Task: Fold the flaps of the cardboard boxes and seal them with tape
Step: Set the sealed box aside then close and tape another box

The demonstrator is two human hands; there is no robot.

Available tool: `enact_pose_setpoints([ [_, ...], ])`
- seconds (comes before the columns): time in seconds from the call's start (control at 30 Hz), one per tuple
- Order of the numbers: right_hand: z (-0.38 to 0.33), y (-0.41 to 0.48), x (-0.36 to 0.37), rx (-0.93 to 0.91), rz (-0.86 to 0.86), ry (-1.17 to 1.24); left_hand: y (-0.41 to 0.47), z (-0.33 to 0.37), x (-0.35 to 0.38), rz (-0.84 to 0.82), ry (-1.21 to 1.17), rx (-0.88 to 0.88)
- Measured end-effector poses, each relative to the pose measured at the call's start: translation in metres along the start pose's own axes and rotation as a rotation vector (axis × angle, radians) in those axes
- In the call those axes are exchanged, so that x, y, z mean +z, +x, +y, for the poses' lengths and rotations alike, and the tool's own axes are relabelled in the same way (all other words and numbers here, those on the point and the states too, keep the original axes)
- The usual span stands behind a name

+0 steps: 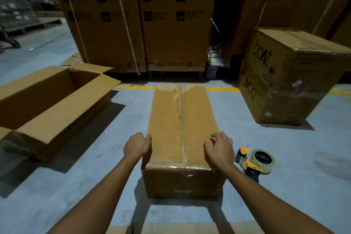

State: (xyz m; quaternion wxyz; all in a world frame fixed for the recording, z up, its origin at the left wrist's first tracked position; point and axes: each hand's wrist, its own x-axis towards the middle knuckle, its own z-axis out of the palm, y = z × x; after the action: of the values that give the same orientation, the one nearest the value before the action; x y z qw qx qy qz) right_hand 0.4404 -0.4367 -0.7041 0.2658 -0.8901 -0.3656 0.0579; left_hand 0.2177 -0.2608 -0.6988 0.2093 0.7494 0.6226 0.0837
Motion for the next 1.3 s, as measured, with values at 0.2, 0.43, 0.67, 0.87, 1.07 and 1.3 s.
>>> enact_pose_setpoints([
  [0.2,-0.026,0.052,0.007,0.180,-0.049,0.109,0.039,0.025,0.007,-0.044,-0.695,0.001],
  [0.43,-0.044,0.095,0.029,0.280,-0.038,0.072,0.093,0.041,0.017,-0.274,-0.952,-0.021],
  [0.67,-0.045,0.117,0.033,0.067,-0.006,0.021,0.075,0.040,0.007,-0.201,-1.176,-0.292],
  [0.87,-0.065,0.146,0.027,-0.133,-0.132,-0.185,0.015,0.022,-0.002,-0.255,-0.892,-0.372],
  [1.07,-0.092,0.101,0.064,-0.298,-0.359,-0.240,0.036,-0.003,0.001,-0.096,-0.430,-0.181],
  [1.3,-0.129,0.051,0.093,-0.484,-0.463,-0.240,0.125,-0.023,-0.017,0.176,-0.140,-0.075],
])
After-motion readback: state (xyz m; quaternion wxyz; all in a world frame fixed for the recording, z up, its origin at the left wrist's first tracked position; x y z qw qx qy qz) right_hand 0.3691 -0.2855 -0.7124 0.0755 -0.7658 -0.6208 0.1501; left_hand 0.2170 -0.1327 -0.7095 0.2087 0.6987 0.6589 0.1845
